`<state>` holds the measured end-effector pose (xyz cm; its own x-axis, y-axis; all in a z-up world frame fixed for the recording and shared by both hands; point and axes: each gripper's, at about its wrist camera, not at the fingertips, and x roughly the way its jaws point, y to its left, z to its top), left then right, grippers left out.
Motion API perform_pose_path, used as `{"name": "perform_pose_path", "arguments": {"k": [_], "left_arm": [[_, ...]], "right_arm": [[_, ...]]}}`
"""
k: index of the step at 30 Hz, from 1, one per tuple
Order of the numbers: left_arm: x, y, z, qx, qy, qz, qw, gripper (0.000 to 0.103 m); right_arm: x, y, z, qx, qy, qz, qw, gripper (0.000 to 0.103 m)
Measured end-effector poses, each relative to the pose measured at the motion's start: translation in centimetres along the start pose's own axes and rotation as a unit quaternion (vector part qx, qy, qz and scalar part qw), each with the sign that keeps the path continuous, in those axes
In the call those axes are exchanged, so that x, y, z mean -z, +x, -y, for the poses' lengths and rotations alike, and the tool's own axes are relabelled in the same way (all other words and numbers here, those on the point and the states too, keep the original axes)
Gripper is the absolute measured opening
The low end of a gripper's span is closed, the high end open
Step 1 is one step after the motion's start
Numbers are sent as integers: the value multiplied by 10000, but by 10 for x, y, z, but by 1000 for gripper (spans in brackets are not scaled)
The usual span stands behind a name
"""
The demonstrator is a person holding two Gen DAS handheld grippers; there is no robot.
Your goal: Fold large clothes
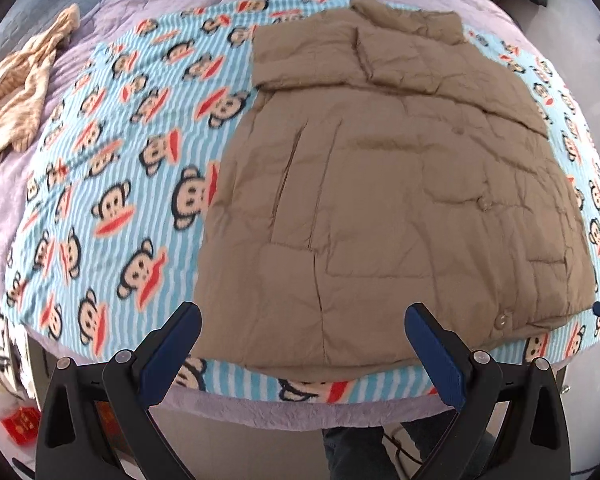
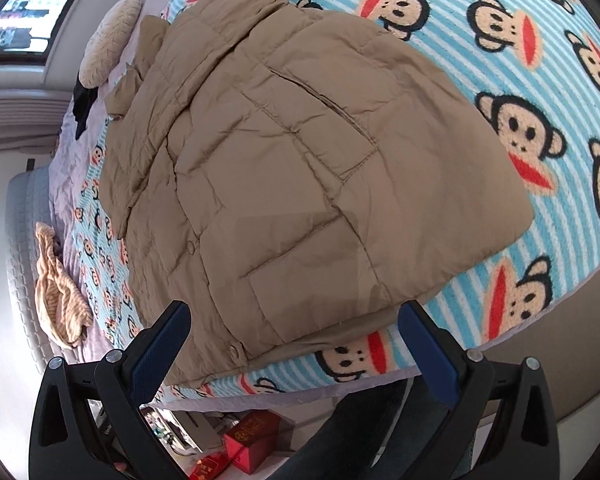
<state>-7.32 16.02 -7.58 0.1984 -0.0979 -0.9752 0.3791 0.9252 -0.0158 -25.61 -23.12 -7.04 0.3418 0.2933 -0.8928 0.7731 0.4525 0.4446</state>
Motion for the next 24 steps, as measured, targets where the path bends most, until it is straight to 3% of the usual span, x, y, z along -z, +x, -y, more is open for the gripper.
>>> {"name": "perform_pose_path", "arguments": {"k": [8, 13, 17, 19, 21, 24], "left_arm": [[26, 18, -26, 730, -872, -310, 9930, 102], [41, 28, -46, 1378, -1281, -545, 9806, 102], [51, 51, -57, 1982, -1635, -947, 9618, 102], [57, 66, -60, 2328, -1911, -1101, 9472, 102], [61, 77, -61, 2563, -2133, -1161, 9356, 102], [60, 91, -58, 2732, -2377, -1172, 9247, 102]], "right_arm": [[-9, -2, 17, -176, -13, -213, 9996, 103], [-8, 0, 35, -560, 233, -332, 9976, 103], [-1, 9, 57, -774, 674, -399, 9939, 102], [4, 14, 69, -822, 928, -407, 9915, 101], [8, 21, 79, -882, 1143, -416, 9887, 98], [12, 37, 92, -1048, 1482, -462, 9823, 97]]}}
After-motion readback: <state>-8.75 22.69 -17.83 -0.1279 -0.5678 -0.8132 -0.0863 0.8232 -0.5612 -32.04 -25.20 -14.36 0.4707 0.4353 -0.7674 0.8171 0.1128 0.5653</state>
